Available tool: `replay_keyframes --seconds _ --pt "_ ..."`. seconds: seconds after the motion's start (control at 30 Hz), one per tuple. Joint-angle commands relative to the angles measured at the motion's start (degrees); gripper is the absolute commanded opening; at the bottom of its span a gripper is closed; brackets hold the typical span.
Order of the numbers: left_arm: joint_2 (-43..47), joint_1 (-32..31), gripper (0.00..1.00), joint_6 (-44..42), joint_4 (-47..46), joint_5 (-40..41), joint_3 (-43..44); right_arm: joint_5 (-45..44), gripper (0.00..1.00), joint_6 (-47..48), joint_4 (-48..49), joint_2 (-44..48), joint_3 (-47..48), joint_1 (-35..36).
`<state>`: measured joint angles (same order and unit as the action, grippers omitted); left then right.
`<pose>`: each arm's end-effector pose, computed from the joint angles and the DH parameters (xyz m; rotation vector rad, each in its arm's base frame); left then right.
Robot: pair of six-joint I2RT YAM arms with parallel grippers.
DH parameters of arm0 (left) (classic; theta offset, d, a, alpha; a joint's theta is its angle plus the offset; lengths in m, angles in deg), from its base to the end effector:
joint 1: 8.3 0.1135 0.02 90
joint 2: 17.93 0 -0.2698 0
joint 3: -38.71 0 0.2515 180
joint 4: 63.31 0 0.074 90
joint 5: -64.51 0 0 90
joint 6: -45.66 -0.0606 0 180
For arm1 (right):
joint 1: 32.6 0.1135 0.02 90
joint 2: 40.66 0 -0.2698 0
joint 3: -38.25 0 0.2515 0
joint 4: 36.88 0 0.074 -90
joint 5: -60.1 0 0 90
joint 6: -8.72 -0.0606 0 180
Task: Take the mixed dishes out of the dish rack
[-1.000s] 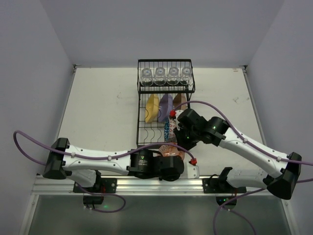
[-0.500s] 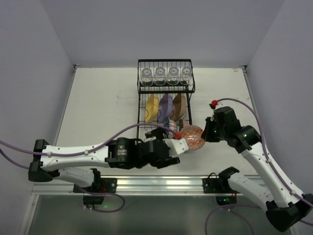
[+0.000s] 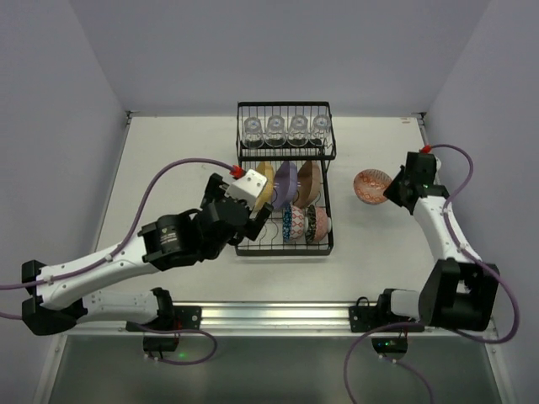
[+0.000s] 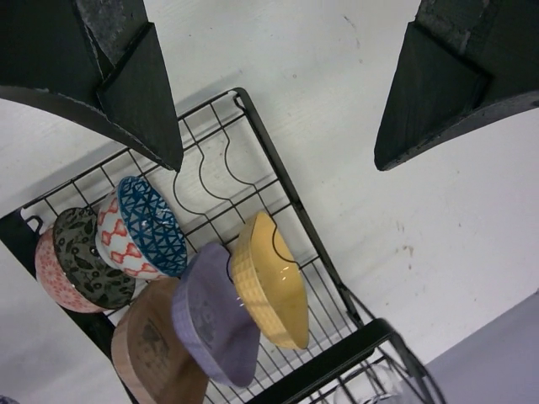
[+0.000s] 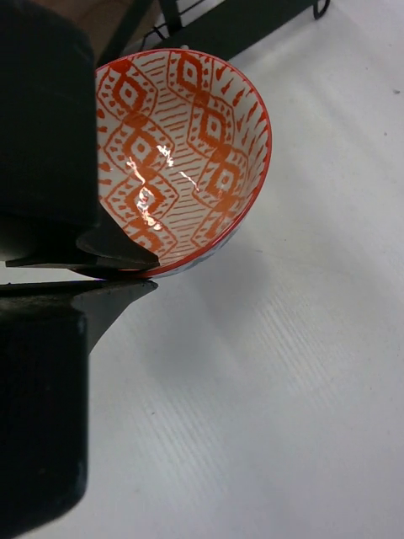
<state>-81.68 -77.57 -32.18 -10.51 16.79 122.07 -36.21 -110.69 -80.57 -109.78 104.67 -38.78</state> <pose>0.1220 -0.2073 0.3748 0.5732 1.9053 -0.1162 0.2654 -0.0354 0.2565 0.7755 2.2448 0.0631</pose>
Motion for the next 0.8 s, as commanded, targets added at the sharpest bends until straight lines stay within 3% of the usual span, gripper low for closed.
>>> replay_keyframes --seconds 0.0,0.27,0.77 --pt "4.9 0.9 1.0 6.1 2.0 3.6 -1.9 0.1 0.0 -2.6 15.3 -7.1 4.9 -0.4" --pt "9.6 0.9 1.0 8.9 2.9 2.1 -5.8 4.3 0.0 -4.7 16.2 -27.2 15.6 -0.8" --pt "4.5 0.9 1.0 13.9 0.8 -1.3 -7.7 5.6 0.03 -5.3 9.6 -34.8 21.1 -1.3"
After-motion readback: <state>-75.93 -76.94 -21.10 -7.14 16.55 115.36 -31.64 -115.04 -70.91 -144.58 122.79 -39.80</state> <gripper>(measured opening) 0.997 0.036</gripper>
